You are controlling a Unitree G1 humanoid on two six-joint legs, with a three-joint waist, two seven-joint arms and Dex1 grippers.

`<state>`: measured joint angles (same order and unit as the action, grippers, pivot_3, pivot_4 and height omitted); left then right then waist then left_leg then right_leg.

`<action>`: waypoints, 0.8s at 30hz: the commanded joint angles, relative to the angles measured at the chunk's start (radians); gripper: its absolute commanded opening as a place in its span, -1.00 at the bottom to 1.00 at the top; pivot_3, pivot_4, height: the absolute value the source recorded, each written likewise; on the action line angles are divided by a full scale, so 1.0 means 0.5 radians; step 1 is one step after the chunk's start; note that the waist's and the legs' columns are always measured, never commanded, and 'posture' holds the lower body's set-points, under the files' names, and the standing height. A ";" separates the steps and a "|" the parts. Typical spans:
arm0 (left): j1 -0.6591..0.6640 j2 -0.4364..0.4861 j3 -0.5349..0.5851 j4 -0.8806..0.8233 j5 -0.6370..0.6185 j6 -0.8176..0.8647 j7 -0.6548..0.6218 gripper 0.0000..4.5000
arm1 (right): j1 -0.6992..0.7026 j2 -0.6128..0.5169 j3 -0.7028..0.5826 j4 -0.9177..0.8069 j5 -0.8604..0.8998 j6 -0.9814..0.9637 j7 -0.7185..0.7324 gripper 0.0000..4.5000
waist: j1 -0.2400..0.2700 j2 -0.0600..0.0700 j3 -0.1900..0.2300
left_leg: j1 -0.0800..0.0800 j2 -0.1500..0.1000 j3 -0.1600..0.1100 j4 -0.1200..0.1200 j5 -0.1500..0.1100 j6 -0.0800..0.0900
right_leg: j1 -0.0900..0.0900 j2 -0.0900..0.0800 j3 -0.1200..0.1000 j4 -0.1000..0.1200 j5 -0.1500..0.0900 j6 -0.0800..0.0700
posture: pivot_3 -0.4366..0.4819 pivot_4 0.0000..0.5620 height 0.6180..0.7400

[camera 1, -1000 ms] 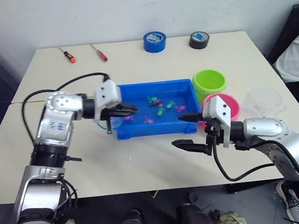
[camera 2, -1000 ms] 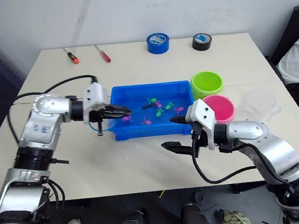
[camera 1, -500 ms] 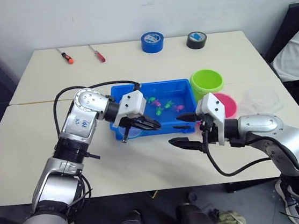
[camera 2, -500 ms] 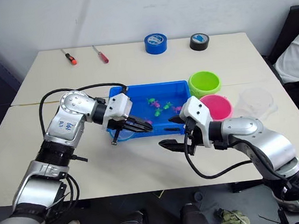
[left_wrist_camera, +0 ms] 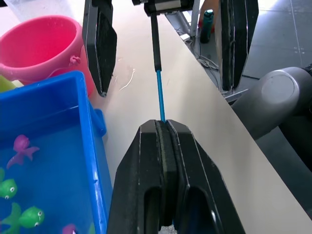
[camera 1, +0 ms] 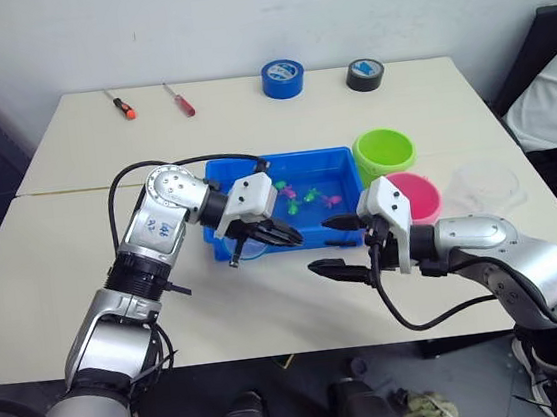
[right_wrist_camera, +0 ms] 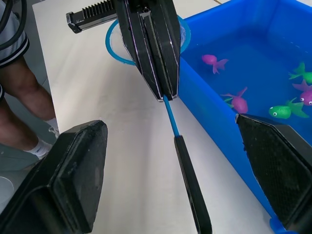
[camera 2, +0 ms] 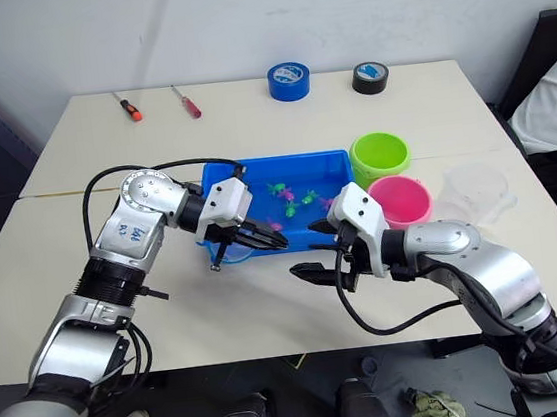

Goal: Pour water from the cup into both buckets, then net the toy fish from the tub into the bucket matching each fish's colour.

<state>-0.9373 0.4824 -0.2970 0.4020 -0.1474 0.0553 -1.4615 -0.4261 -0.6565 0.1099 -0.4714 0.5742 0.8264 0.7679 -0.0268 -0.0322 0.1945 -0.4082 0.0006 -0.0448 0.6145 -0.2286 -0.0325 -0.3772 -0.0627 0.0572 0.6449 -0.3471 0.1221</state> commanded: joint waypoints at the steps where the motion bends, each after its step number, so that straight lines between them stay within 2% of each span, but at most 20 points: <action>1: -0.008 0.024 0.026 -0.076 -0.013 0.009 -0.020 -0.96 | -0.040 -0.022 -0.035 -0.037 -0.006 -0.042 0.022 1.00 | 0.001 0.000 0.000 | 0.000 0.000 0.000 0.000 0.000 0.000 | 0.000 0.000 0.000 0.000 0.000 0.000 | -0.05 -0.47 0.90; 6: -0.012 0.033 0.034 -0.081 -0.020 0.032 -0.016 -0.96 | -0.038 -0.023 -0.041 -0.031 -0.012 -0.049 0.036 1.00 | 0.001 0.000 0.000 | 0.000 0.000 0.000 0.000 0.000 0.000 | 0.000 -0.001 0.000 0.000 0.000 0.000 | -0.05 -0.47 0.90; 7: -0.015 0.031 0.034 -0.080 -0.020 0.034 -0.015 -1.00 | -0.035 -0.023 -0.045 -0.034 -0.010 -0.050 0.038 0.81 | 0.001 0.000 0.000 | 0.000 0.000 0.000 0.000 0.000 0.000 | 0.000 0.000 0.000 0.000 0.000 0.000 | -0.05 -0.47 0.90; 9: -0.017 0.028 0.033 -0.082 -0.020 0.040 -0.013 -1.00 | -0.030 -0.023 -0.049 -0.041 -0.008 -0.057 0.044 0.67 | 0.000 0.000 0.000 | 0.000 0.000 0.000 0.000 0.000 0.000 | 0.000 0.000 0.000 0.000 0.000 0.000 | -0.05 -0.47 0.90; 13: -0.017 0.026 0.034 -0.086 -0.020 0.046 -0.011 -1.00 | -0.021 -0.031 -0.054 -0.048 -0.006 -0.056 0.048 -0.05 | 0.001 0.000 0.000 | 0.000 0.000 0.000 0.000 0.000 0.000 | 0.000 0.000 0.000 0.000 0.000 0.000 | -0.05 -0.47 0.90; 15: -0.021 0.028 0.038 -0.081 -0.021 0.046 -0.012 -1.00 | -0.017 -0.035 -0.054 -0.049 -0.005 -0.059 0.048 -0.55 | 0.001 0.000 0.000 | 0.000 0.000 0.000 0.000 0.000 0.000 | 0.000 0.000 0.000 0.000 0.000 0.000 | -0.05 -0.47 0.90; 18: -0.034 0.030 0.044 -0.069 -0.022 0.048 -0.012 -1.00 | -0.013 -0.039 -0.054 -0.049 -0.004 -0.064 0.048 -0.98 | 0.000 0.000 0.000 | 0.000 0.000 0.000 0.000 0.000 0.000 | 0.000 0.000 0.000 0.000 0.000 0.000 | -0.05 -0.47 0.90; 24: -0.038 0.036 0.047 -0.067 -0.015 0.049 -0.004 -1.00 | -0.017 -0.035 -0.050 -0.038 -0.012 -0.076 0.052 -0.98 | 0.000 0.000 0.000 | 0.000 0.000 0.000 0.000 0.000 0.000 | 0.000 0.000 0.000 0.000 0.000 0.000 | -0.05 -0.47 0.90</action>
<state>-0.9369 0.4906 -0.2943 0.3966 -0.1487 0.0802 -1.4645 -0.4271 -0.6668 0.1075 -0.4702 0.5693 0.8077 0.7919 -0.0266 -0.0322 0.1945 -0.4082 0.0007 -0.0447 0.6146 -0.2286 -0.0325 -0.3772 -0.0629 0.0573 0.6449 -0.3471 0.1221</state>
